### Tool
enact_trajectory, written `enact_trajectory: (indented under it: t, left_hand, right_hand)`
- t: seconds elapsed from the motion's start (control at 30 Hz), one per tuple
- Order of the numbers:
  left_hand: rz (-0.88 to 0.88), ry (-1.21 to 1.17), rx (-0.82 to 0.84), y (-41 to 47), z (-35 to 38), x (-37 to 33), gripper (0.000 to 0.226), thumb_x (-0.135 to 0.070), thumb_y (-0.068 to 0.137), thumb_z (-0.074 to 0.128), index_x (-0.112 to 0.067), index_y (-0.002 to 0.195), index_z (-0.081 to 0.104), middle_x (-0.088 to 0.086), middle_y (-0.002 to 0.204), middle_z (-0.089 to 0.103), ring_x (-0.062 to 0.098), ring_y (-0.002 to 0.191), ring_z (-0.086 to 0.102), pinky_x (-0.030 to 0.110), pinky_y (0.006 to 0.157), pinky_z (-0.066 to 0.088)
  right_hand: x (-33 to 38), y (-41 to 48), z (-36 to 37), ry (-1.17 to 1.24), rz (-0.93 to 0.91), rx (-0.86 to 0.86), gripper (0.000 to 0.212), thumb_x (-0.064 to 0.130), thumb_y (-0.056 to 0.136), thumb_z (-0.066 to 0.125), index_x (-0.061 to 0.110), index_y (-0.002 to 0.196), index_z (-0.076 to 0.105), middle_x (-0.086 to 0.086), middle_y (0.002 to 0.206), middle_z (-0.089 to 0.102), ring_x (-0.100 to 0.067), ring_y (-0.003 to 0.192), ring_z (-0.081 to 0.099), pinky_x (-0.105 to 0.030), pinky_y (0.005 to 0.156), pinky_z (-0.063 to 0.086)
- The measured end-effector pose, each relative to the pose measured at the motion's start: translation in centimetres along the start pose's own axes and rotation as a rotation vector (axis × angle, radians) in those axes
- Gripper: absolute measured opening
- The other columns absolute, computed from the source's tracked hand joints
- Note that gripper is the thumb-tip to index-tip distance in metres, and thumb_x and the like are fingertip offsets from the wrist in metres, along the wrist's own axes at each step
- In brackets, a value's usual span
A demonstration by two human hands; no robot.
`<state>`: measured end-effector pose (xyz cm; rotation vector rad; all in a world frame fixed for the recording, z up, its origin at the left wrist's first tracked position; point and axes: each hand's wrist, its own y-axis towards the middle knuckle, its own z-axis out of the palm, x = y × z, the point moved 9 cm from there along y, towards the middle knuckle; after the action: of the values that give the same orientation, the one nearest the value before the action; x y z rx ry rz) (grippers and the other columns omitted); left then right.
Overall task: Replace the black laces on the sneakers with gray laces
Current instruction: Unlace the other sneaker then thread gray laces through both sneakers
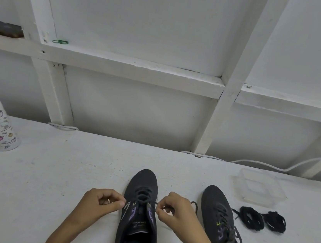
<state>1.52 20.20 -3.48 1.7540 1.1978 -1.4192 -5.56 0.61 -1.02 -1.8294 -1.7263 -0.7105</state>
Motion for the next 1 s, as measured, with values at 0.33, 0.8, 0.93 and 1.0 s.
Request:
enact_trajectory:
  t: [0.33,0.8,0.93,1.0]
  left_hand:
    - [0.018,0.086,0.018,-0.2,0.2,-0.6,0.014,-0.014,0.082,0.075,-0.025,0.075,0.078,-0.009,0.058,0.062,0.006,0.051,0.032,0.012,0.054,0.032]
    - [0.036,0.268,0.082,-0.3,1.7,-1.0,0.015,-0.021,0.082,0.075,-0.034,0.074,0.076,-0.014,0.077,0.073,0.0,0.056,0.054,0.015,0.063,0.045]
    - [0.047,0.352,0.054,-0.2,1.7,-1.5,0.013,-0.022,0.08,0.075,-0.032,0.072,0.076,-0.018,0.076,0.072,-0.002,0.062,0.059,0.012,0.064,0.045]
    - [0.055,0.414,0.044,-0.1,1.7,-1.8,0.011,-0.025,0.079,0.075,-0.033,0.071,0.075,-0.021,0.076,0.071,-0.002,0.065,0.06,0.014,0.064,0.047]
  right_hand:
    - [1.1,0.9,1.3,-0.162,-0.004,0.049,0.01,0.024,0.089,0.054,0.023,0.08,0.06,0.013,0.075,0.045,-0.005,0.07,0.045,-0.017,0.063,0.035]
    - [1.0,1.0,3.7,-0.042,0.085,0.027,0.021,0.041,0.084,0.06,0.034,0.1,0.072,0.014,0.1,0.05,-0.003,0.091,0.054,-0.02,0.073,0.042]
    - [0.5,1.1,4.3,0.136,0.131,0.055,0.018,0.039,0.078,0.067,0.037,0.094,0.075,0.013,0.094,0.049,-0.004,0.087,0.055,-0.029,0.082,0.051]
    - [0.6,0.9,4.2,0.222,0.132,0.05,0.011,0.035,0.077,0.07,0.042,0.084,0.076,0.016,0.09,0.052,-0.001,0.085,0.056,-0.029,0.082,0.051]
